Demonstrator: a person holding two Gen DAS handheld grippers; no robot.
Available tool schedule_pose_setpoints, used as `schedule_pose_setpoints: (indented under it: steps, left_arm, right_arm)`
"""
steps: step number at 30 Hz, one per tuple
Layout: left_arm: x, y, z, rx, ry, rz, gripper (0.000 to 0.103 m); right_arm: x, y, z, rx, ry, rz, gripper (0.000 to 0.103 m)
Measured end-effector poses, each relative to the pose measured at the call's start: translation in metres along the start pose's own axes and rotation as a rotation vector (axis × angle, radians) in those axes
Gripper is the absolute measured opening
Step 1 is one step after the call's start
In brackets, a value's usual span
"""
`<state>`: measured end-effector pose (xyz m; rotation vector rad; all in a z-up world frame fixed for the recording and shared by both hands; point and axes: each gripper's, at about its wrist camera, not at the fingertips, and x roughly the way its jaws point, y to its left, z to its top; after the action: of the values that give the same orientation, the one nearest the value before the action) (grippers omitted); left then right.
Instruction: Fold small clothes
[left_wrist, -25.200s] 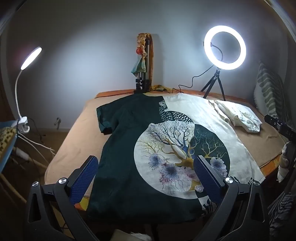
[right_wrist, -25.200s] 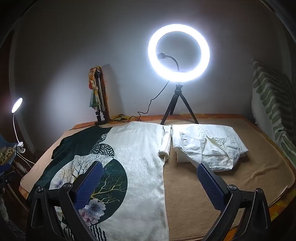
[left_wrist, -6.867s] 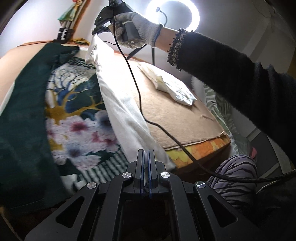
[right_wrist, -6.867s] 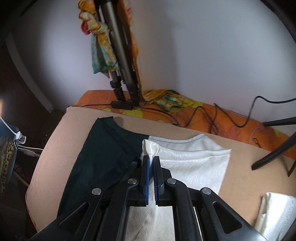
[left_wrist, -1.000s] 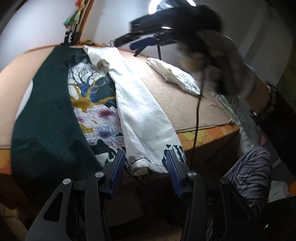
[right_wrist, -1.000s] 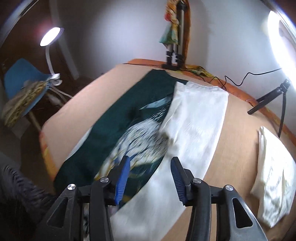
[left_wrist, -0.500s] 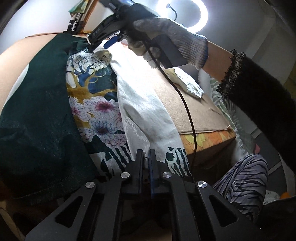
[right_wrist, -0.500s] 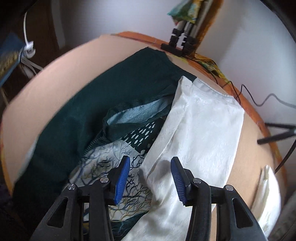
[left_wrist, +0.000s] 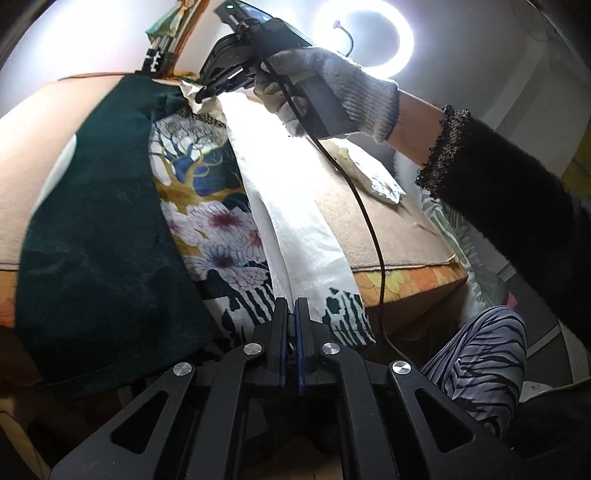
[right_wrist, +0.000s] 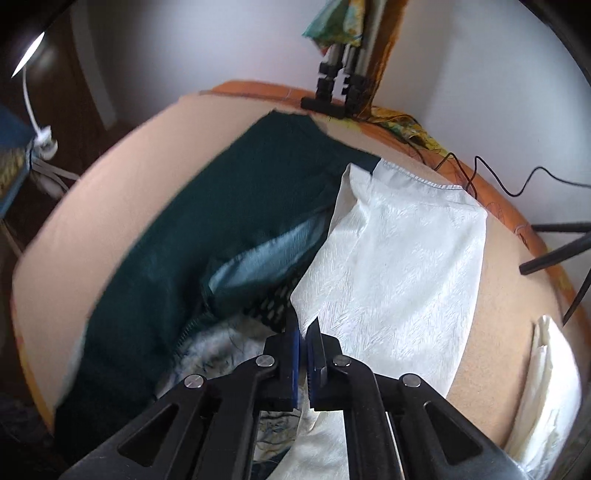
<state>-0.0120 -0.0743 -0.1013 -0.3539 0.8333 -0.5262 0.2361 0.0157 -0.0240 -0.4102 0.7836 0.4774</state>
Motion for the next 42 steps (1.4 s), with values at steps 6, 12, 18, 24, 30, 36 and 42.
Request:
schedule_pose_setpoints:
  steps: [6,12,18,24,30,36,42]
  left_arm:
    - [-0.013,-0.004,0.000,0.050,-0.039,0.059,0.002]
    - [-0.001,0.011,-0.006,0.012,0.014,0.082,0.002]
    - [-0.010,0.010,-0.002,0.011,0.027,0.085,0.008]
    - [-0.046,0.019,0.004,0.045,0.013,0.110,0.033]
    - [-0.073,0.051,0.014,0.025,0.036,0.157,0.034]
    - [-0.076,0.080,0.015,-0.047,0.093,0.188,0.040]
    - [-0.071,0.100,0.008,-0.130,0.143,0.183,0.040]
  right_arm:
    - [-0.013,-0.001,0.011,0.080,-0.074,0.075,0.000]
    - [0.010,0.016,0.014,0.058,-0.028,0.094,0.000]
    - [0.002,0.008,0.005,0.104,-0.031,0.122,0.031]
    - [-0.070,-0.018,-0.023,0.142,-0.138,0.183,0.033]
    - [-0.136,-0.031,-0.094,0.135,-0.205,0.203,0.036]
    - [-0.147,-0.035,-0.181,0.119,-0.142,0.190,0.039]
    - [-0.137,-0.033,-0.252,0.164,-0.056,0.263,0.038]
